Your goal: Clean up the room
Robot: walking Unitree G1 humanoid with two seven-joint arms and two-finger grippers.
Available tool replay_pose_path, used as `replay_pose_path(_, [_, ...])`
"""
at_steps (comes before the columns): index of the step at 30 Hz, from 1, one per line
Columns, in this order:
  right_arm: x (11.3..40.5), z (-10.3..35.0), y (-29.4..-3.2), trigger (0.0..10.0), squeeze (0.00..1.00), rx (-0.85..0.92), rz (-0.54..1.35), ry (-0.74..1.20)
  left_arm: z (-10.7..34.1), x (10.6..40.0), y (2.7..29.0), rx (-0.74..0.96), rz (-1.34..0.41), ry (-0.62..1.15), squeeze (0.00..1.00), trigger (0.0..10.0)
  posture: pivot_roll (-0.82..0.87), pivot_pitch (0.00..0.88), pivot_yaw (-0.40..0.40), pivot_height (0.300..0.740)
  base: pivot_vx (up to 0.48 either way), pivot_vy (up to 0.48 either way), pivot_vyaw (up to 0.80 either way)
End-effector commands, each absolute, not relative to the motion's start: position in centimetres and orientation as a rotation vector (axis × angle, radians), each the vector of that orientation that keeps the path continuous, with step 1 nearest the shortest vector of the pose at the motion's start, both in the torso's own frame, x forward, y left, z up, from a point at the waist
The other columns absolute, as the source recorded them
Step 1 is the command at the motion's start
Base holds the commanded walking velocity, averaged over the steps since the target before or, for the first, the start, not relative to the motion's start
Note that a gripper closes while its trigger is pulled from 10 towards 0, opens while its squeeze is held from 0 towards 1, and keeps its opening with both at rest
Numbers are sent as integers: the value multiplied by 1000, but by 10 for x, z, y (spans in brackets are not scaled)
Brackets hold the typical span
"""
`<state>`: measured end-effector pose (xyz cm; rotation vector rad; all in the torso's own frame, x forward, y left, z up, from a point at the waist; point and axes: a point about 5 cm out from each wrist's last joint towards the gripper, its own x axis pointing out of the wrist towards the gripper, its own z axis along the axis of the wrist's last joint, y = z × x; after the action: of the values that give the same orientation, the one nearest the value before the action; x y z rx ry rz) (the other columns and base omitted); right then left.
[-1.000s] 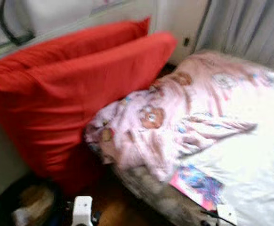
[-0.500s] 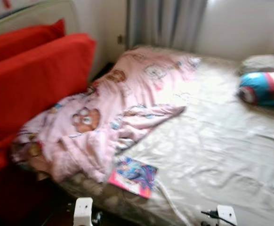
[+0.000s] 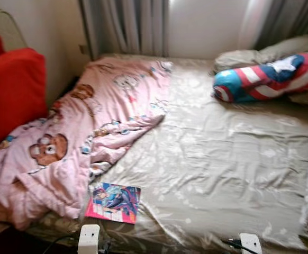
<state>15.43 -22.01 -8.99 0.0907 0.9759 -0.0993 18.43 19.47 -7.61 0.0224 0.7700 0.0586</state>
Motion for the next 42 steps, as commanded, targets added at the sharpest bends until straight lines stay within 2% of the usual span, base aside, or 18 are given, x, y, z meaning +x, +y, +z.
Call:
replay_pose_path(1, [152,-91,-220,10000,0,89,-100,987,-78,182,195,36,42,793,0,10000,-22,46,-6,740,0,0,-631])
replay_pose_path(11, [154,-90,-220,10000,0,95,-112,974,-78,183,194,51,28,800,0,10000,-23,79,-12,740,0,-25,-626])
replay_pose_path(42, [156,-89,-221,10000,0,75,-106,970,-79,182,193,42,40,804,0,10000,-28,89,-13,740,0,-319,0])
